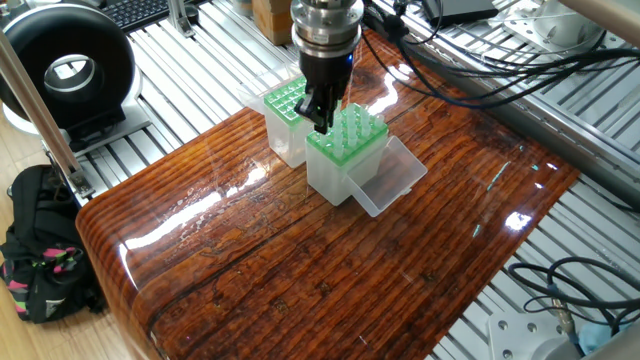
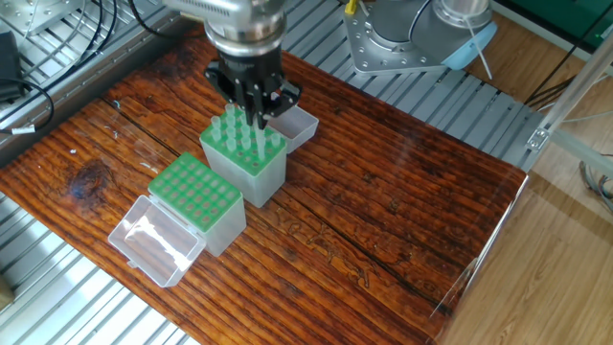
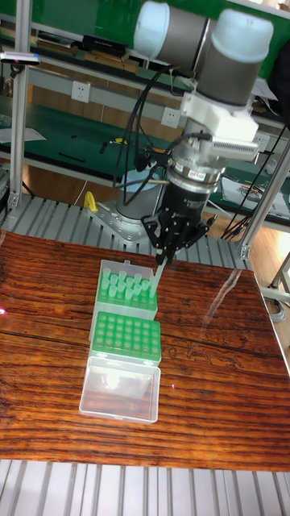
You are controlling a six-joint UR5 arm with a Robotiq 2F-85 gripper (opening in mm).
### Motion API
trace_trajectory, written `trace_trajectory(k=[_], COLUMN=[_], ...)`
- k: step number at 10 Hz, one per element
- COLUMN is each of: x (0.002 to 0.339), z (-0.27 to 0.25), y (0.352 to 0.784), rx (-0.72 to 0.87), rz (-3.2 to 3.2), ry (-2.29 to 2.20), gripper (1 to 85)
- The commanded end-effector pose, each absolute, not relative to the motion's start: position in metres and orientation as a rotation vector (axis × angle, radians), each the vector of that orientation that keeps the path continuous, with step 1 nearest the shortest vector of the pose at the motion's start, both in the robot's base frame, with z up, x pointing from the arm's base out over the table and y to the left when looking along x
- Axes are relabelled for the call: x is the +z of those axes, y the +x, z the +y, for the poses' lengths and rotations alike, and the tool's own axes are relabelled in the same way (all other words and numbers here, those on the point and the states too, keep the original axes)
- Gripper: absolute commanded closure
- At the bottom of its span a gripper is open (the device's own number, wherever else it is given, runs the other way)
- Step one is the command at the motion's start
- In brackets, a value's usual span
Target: Transfer all large pipette tips from one holder to another
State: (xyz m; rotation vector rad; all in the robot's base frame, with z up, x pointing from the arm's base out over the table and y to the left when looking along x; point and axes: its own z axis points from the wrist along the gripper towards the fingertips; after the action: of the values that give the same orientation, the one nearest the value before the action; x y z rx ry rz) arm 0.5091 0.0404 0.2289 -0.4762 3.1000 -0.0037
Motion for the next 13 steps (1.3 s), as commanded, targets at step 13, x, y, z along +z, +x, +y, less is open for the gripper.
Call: trace_trajectory(k=[13], x=[0.279], z=[0.031], y=[0.523], rx=[0.097], rz=[3.064], ry=[-0.474], gripper=[83.7])
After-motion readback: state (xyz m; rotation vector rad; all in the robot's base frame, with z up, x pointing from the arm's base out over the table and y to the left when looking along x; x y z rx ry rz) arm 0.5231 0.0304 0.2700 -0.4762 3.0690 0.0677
